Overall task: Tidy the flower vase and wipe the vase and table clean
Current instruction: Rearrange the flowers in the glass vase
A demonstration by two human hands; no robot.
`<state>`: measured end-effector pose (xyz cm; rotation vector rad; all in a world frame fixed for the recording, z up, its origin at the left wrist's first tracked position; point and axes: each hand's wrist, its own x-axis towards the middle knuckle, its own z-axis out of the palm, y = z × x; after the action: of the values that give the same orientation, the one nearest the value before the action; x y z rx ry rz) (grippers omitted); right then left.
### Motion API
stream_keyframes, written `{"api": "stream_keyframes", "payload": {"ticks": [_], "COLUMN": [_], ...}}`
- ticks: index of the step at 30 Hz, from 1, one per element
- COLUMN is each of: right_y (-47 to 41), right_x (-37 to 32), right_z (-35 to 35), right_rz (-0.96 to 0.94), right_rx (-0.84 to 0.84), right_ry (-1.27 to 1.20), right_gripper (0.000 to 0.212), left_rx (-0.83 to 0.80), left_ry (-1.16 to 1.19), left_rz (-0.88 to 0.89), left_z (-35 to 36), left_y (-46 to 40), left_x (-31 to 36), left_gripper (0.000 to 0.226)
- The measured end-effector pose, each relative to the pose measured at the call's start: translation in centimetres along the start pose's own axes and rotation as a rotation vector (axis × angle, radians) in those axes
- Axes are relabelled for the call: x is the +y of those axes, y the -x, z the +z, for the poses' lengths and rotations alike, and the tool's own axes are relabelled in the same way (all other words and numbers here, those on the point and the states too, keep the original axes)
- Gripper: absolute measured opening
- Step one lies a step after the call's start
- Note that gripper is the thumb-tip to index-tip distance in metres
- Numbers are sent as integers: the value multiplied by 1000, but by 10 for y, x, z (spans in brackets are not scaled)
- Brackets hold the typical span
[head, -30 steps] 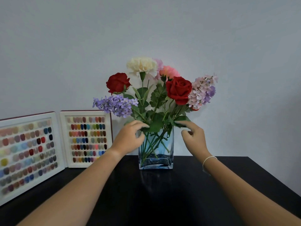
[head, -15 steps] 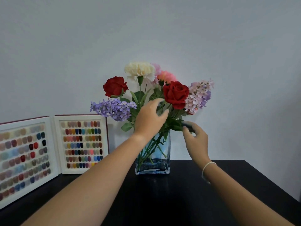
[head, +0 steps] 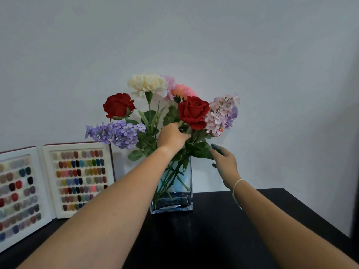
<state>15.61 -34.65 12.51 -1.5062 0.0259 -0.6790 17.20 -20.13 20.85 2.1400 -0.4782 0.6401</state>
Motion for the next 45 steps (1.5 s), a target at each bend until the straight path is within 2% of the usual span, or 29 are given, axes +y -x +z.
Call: {"api": "stream_keyframes", "payload": {"ticks": [8, 12, 16, 21, 26, 31, 34, 39, 45], "right_y": [1, -4, -11, -20, -31, -42, -45, -43, -35], "right_x": [16, 20, 19, 19, 9, -1, -2, -4, -8], "right_z": [2, -2, -4, -2, 4, 16, 20, 27, 34], "right_rz": [98, 210, 267, 242, 128, 128, 148, 177, 100], "right_rx": [-67, -61, -52, -2, 13, -14, -26, -93, -79], "right_ry": [-123, -240, -350, -331, -244, -299, -360, -422, -444], "right_gripper": [35, 41, 38, 31, 27, 27, 25, 16, 10], "left_rx": [72, 138, 209, 230, 256, 213, 175, 201, 200], "left_ry": [113, 160, 220, 285, 402, 443, 455, 413, 443], "left_rz": [56, 47, 41, 71, 63, 87, 97, 132, 114], "left_z": [7, -2, -18, -14, -13, -4, 0, 0, -4], "left_y": [-4, -8, -10, 0, 1, -3, -6, -10, -13], "left_x": [-12, -19, -28, -31, -28, -26, -26, -32, -36], "left_gripper": [13, 17, 18, 10, 14, 28, 24, 21, 9]}}
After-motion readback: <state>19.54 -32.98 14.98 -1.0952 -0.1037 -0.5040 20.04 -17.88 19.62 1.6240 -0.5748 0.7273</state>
